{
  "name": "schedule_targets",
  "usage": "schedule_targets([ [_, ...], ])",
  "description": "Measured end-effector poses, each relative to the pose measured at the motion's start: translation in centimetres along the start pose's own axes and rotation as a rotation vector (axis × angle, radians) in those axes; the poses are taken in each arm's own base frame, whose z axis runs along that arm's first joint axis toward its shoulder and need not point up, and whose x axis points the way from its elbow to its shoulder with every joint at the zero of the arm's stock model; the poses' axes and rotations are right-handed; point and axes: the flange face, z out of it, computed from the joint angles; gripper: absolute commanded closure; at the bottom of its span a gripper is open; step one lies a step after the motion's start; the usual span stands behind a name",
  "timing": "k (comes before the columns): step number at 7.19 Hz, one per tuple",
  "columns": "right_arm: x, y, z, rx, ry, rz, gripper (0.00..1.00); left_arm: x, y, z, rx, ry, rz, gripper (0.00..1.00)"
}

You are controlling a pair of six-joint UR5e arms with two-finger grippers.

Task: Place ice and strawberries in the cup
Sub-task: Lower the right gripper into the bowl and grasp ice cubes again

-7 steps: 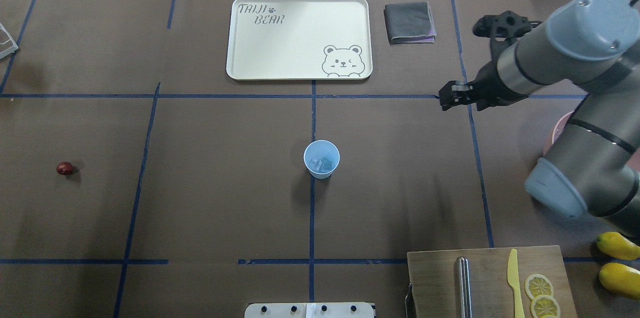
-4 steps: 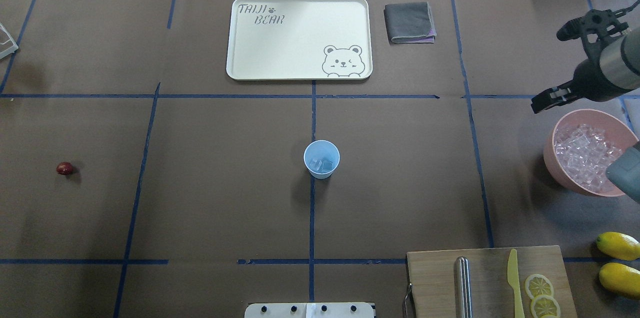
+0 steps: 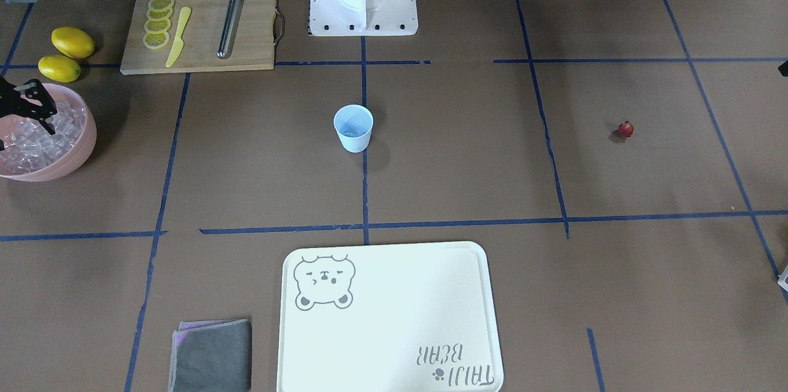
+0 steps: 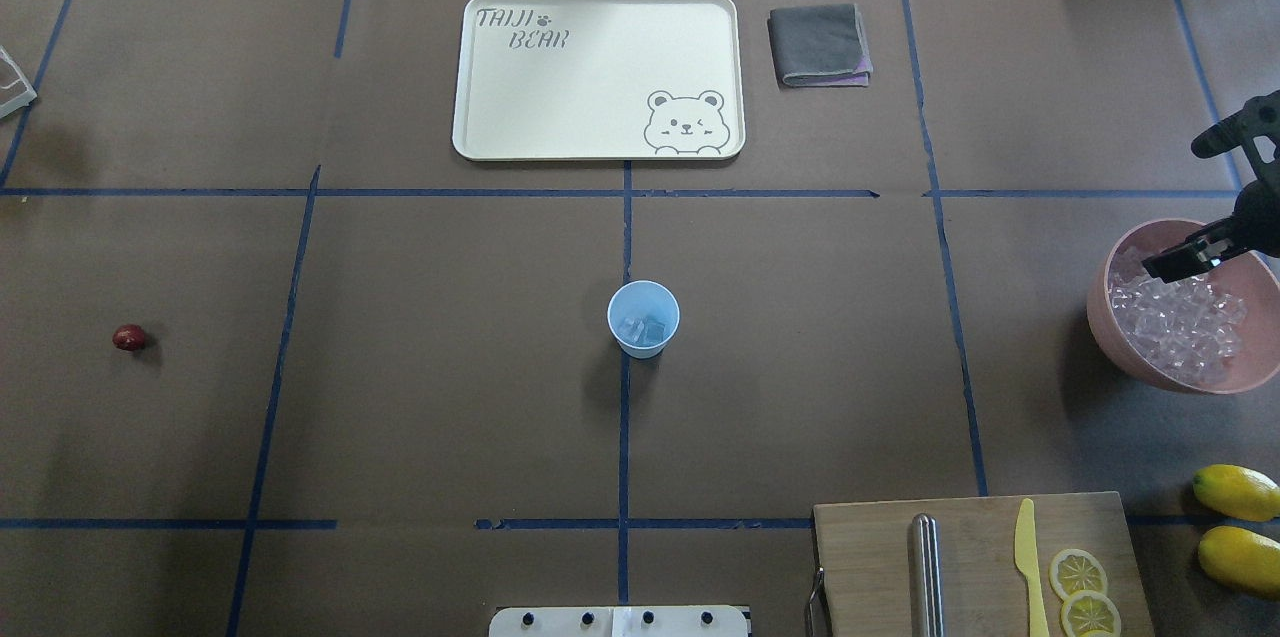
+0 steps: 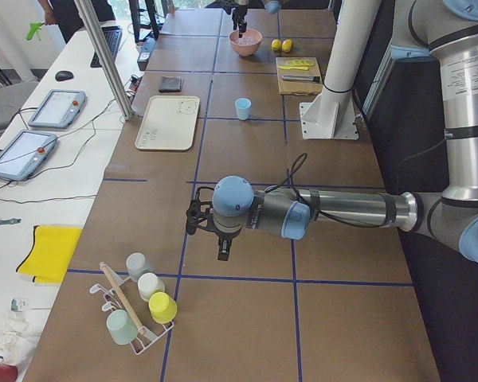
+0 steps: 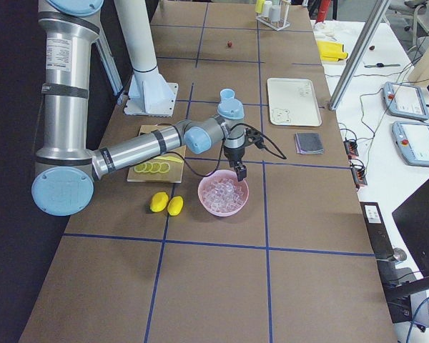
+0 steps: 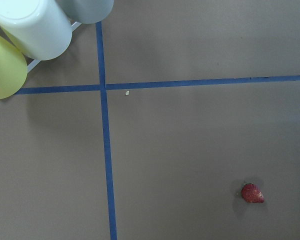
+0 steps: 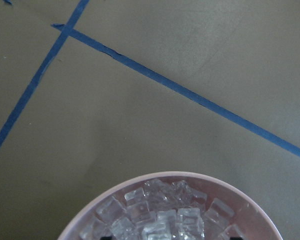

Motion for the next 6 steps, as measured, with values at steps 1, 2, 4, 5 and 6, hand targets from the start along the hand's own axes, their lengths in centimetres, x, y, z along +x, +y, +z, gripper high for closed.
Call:
schedule_targets([
  [1, 0.2, 0.4, 0.5, 0.01, -0.02, -0.01, 0.08, 0.1, 0.0, -0.1, 0.001, 0.001, -0.016, 0.0],
  [2, 0.2, 0.4, 0.9, 0.01, -0.032, -0.015, 0.09, 0.1, 0.0, -0.1, 0.002, 0.001, -0.023, 0.0],
  [4, 0.7, 0.8, 2.0, -0.005, -0.036, -0.018, 0.18, 0.2, 0.0, -0.1, 0.002, 0.002, -0.027, 0.0],
  [5, 0.9, 1.0, 2.4, -0.011, -0.036, -0.017, 0.21, 0.2, 0.0, -0.1, 0.002, 0.002, -0.027, 0.0],
  [6, 1.1, 1.1, 2.7, -0.017, -0.036, -0.013, 0.31, 0.2, 0.0, -0.1, 0.003, 0.002, -0.025, 0.0],
])
